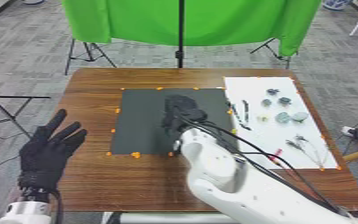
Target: Arrange flowers
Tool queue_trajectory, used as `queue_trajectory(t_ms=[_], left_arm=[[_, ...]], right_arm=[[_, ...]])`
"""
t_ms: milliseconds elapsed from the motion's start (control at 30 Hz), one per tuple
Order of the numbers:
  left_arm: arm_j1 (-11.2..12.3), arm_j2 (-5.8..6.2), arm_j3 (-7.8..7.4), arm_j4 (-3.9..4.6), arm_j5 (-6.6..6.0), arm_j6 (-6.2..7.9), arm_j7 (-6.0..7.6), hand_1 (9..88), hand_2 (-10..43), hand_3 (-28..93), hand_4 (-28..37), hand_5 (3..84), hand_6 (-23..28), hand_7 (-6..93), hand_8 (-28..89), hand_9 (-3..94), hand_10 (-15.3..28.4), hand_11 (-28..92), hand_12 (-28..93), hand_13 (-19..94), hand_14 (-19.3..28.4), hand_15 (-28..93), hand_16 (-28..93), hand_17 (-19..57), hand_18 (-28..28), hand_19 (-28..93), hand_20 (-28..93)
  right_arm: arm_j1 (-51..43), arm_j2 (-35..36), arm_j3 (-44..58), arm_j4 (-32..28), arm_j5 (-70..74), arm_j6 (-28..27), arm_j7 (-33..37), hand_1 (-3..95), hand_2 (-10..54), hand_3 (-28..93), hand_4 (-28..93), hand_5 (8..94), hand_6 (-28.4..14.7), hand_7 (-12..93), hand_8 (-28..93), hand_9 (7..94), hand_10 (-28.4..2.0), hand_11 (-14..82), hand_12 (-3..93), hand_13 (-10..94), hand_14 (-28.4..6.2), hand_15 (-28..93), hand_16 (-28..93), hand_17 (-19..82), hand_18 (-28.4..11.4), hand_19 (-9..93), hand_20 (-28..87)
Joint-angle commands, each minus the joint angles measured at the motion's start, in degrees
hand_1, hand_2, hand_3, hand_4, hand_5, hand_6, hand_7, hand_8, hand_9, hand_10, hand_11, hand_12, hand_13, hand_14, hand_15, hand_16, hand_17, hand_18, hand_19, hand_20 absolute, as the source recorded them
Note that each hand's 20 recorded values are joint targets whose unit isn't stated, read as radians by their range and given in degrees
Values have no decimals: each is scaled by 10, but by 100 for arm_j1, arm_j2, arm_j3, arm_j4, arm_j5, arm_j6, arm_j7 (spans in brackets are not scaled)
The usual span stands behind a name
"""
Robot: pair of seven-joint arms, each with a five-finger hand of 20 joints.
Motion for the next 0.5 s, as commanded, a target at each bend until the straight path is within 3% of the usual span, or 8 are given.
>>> queue_trajectory(t_ms=[33, 167, 200, 233, 267, 300, 367, 500], left_arm=[[-520, -10, 80, 114, 157, -105, -292, 167, 62, 759, -283, 318, 41, 115, -101, 312, 189, 203, 118, 215, 282, 460, -66, -116, 284, 510, 19], [-579, 83, 120, 133, 94, -59, -191, 168, 63, 758, -283, 319, 41, 115, -100, 312, 190, 203, 118, 215, 282, 460, -66, -116, 284, 510, 19], [-782, -10, 162, 222, 183, -179, -349, 168, 63, 758, -283, 319, 41, 115, -101, 312, 190, 203, 118, 215, 282, 460, -66, -116, 284, 510, 19], [-879, -180, 106, 224, 341, -277, -661, 168, 63, 758, -283, 319, 41, 115, -101, 312, 190, 203, 118, 215, 282, 460, -66, -116, 284, 510, 19], [-633, 116, 158, 118, 95, -7, -204, 168, 63, 759, -283, 318, 41, 115, -100, 312, 190, 203, 118, 215, 282, 460, -66, -116, 284, 510, 19], [-649, 331, 255, 145, -55, 51, 93, 168, 63, 758, -283, 319, 41, 115, -100, 312, 190, 204, 119, 215, 282, 460, -66, -116, 284, 510, 19], [-735, 290, 281, 172, -12, 16, 46, 168, 63, 759, -283, 318, 41, 114, -101, 312, 189, 204, 119, 215, 282, 460, -66, -115, 284, 510, 19], [-654, 565, 372, 176, -212, 113, 416, 169, 63, 761, -283, 318, 41, 114, -100, 312, 188, 203, 118, 214, 283, 460, -66, -115, 284, 510, 18]], right_arm=[[1116, -840, -1068, 997, 455, 284, 85, 575, -95, 683, -283, 866, -51, 345, 129, 903, -118, 507, 224, 879, -75, 707, 200, 606, -181, 932, 528], [1293, -978, -1395, 1231, 664, 216, 262, 572, -95, 681, -283, 866, -47, 348, 122, 903, -115, 507, 224, 880, -73, 705, 202, 606, -181, 932, 530], [1489, -940, -1617, 1258, 836, 310, 449, 570, -95, 677, -283, 867, -46, 349, 119, 904, -114, 506, 224, 880, -73, 705, 202, 606, -181, 932, 530], [1362, -960, -1529, 1280, 804, 196, 473, 569, -95, 674, -283, 868, -45, 349, 116, 904, -114, 506, 223, 880, -73, 704, 203, 606, -181, 932, 530], [1386, -1065, -1544, 1380, 771, 36, 310, 566, -95, 670, -283, 868, -44, 348, 112, 905, -113, 506, 223, 881, -73, 703, 203, 606, -181, 932, 530], [1568, -1082, -1702, 1427, 881, 55, 395, 563, -95, 666, -283, 869, -42, 348, 110, 905, -113, 505, 223, 880, -73, 702, 203, 605, -181, 932, 531], [1574, -1122, -1676, 1473, 1036, -151, 514, 556, -95, 659, -283, 871, -38, 345, 101, 906, -111, 504, 222, 880, -73, 701, 204, 603, -182, 932, 530], [1648, -1089, -1782, 1435, 1118, -295, 527, 541, -95, 647, -283, 874, -31, 335, 85, 906, -111, 504, 223, 872, -77, 700, 207, 594, -184, 932, 527]])
